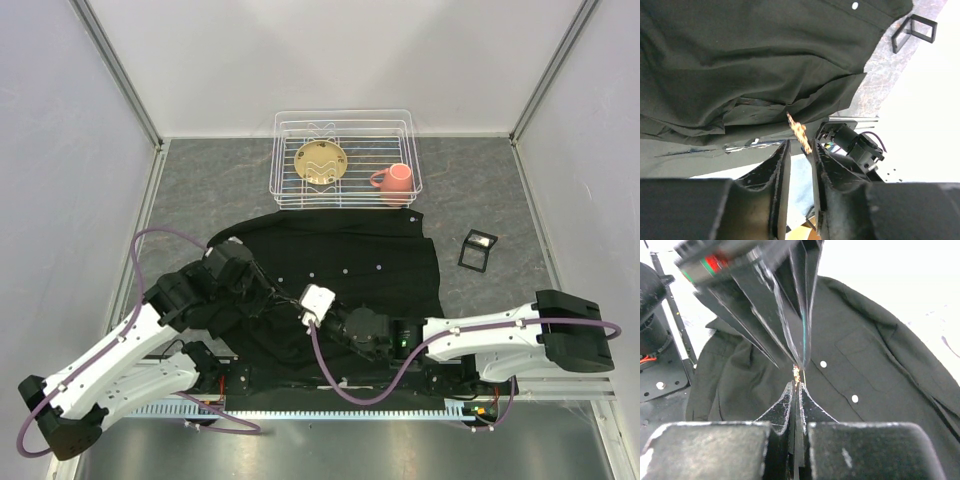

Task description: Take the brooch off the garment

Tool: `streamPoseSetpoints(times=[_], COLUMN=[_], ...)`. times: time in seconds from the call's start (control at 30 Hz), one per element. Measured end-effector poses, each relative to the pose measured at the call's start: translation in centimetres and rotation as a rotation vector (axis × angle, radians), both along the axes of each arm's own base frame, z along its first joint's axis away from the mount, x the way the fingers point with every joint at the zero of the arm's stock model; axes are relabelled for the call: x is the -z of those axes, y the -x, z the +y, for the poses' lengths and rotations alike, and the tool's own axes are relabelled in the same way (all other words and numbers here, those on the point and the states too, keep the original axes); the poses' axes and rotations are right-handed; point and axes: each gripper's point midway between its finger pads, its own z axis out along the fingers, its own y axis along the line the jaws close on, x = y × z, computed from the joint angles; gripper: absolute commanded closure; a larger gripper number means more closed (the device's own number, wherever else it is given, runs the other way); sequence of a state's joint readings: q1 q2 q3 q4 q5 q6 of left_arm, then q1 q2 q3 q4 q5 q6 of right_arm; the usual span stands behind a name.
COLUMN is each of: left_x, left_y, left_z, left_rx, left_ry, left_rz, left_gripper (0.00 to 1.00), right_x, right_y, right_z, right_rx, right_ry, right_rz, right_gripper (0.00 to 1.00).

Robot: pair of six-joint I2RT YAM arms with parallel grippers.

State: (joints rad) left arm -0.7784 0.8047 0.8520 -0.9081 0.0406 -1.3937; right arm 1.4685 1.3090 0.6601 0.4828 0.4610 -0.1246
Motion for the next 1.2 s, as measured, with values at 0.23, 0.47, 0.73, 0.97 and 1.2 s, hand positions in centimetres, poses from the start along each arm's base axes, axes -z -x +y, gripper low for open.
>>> streamPoseSetpoints(times=[0.23,0.47,0.73,0.97,1.2], left_x=[-1.8,-3.9,-5.8,-5.3,-4.7], left_y=[0.1,-0.2,-0.2,-0.2,0.5], left_z=[0.5,1.3,-0.5,-3.2,-4.8], left_rx=[-0.008,0.021,0.201,0.414,0.579], left_ry=[0.056,0.077,0.159,0.151,0.152], left_rz=[-0.076,-0.231,-0.465,-0.548,-0.57], left_gripper=[0.41,0.38,0.37,0.38,0.38], right_x=[2.7,3.2,-0.3,-1.2,5.2], right_y=[-0.7,-3.3,-10.7,-15.7,-15.6], right_z=[-1.9,-6.1,-15.5,-28.3,-38.6], right_rx=[0.065,0.176,0.415,0.71,1.018], right_ry=[0.005,-0.117,-0.425,-0.662,-0.81], right_rz=[0.06,0.183,0.402,0.513,0.766], right_gripper=[1.0,1.0,1.0,1.0,1.0])
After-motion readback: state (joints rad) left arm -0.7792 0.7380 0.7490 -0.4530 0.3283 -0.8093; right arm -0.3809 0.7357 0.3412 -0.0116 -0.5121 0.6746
